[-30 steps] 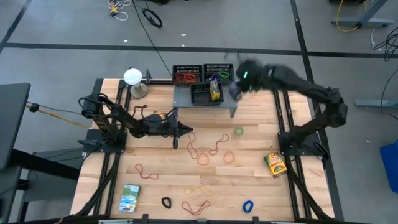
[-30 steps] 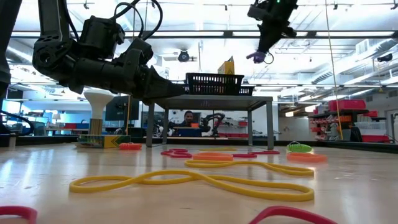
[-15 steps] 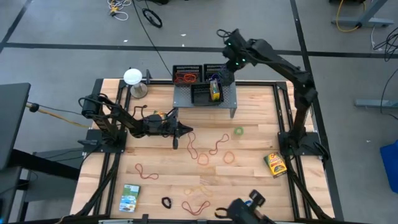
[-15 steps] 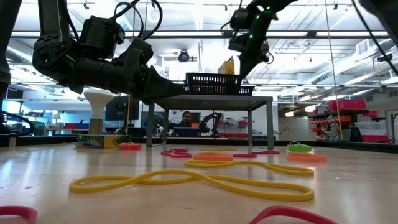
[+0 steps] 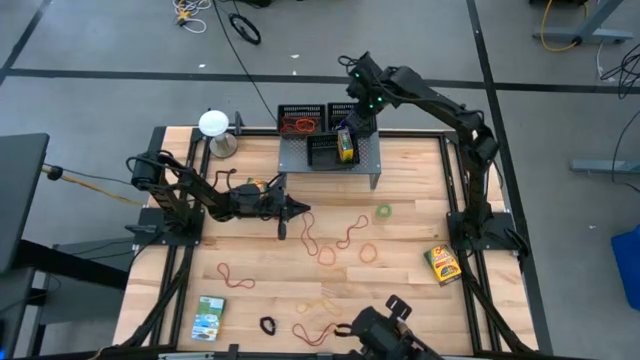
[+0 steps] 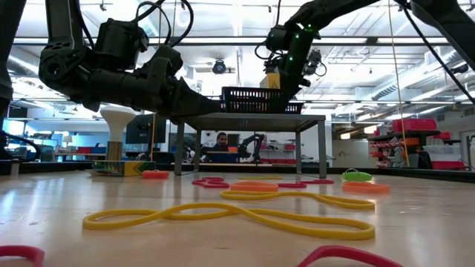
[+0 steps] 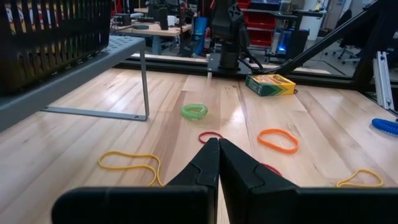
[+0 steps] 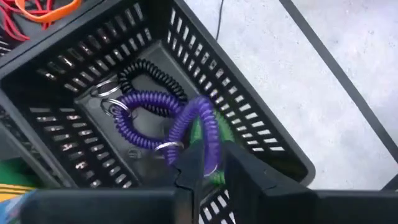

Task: Pick & Place Office Desk Supplies
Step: Put the purple spring keychain into the top right black basket on the shelf, then put the red rubber band into the top left black basket on the shelf

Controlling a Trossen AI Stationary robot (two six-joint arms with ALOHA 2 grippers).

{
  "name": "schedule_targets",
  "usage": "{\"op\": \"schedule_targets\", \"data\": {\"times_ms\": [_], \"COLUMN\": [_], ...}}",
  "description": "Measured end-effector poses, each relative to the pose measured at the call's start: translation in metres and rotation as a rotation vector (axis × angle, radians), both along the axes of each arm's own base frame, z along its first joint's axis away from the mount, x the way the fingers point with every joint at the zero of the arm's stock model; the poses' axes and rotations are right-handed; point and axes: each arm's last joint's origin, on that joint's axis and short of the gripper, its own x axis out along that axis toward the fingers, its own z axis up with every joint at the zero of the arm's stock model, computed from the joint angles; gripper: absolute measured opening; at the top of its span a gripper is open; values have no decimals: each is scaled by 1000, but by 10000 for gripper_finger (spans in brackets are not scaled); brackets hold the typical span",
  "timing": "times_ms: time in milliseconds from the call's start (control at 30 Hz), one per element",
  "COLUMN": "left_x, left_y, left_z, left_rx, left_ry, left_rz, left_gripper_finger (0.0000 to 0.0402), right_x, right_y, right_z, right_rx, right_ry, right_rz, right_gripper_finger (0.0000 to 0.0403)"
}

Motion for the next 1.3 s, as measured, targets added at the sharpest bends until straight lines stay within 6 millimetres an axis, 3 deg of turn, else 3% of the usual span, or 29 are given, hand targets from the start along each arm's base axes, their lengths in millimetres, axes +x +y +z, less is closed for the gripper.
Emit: {"op": "schedule_targets", "data": {"times_ms": [200,367,533,733,1067,1300], "left_x": [0,-1,-3,-6,-14,-6], "left_y": [1,3,4,2,-8,-28], "left_z": [-1,-1,8,23,33,32], "left_rx": [-24,-54,22,0,32,53], "left_ry": [4,18,-11,-58,27,151], "left_rz": [4,32,93,7,-107,-109], "left_gripper_finger": [12,8,8,14,6,5], "right_x": [2,-4,-25,-59,-115,-124], "right_y": [-5,0,27,76,175,222], "right_z": [0,9,49,46,-10,-59], "right_rx": [-31,-48,-125,-187,-239,-262], "right_ry": [-22,-1,-69,-162,-420,-655], "right_rz": [16,64,106,147,197,276], "right_gripper_finger": [62,11,4,2,1,1]}}
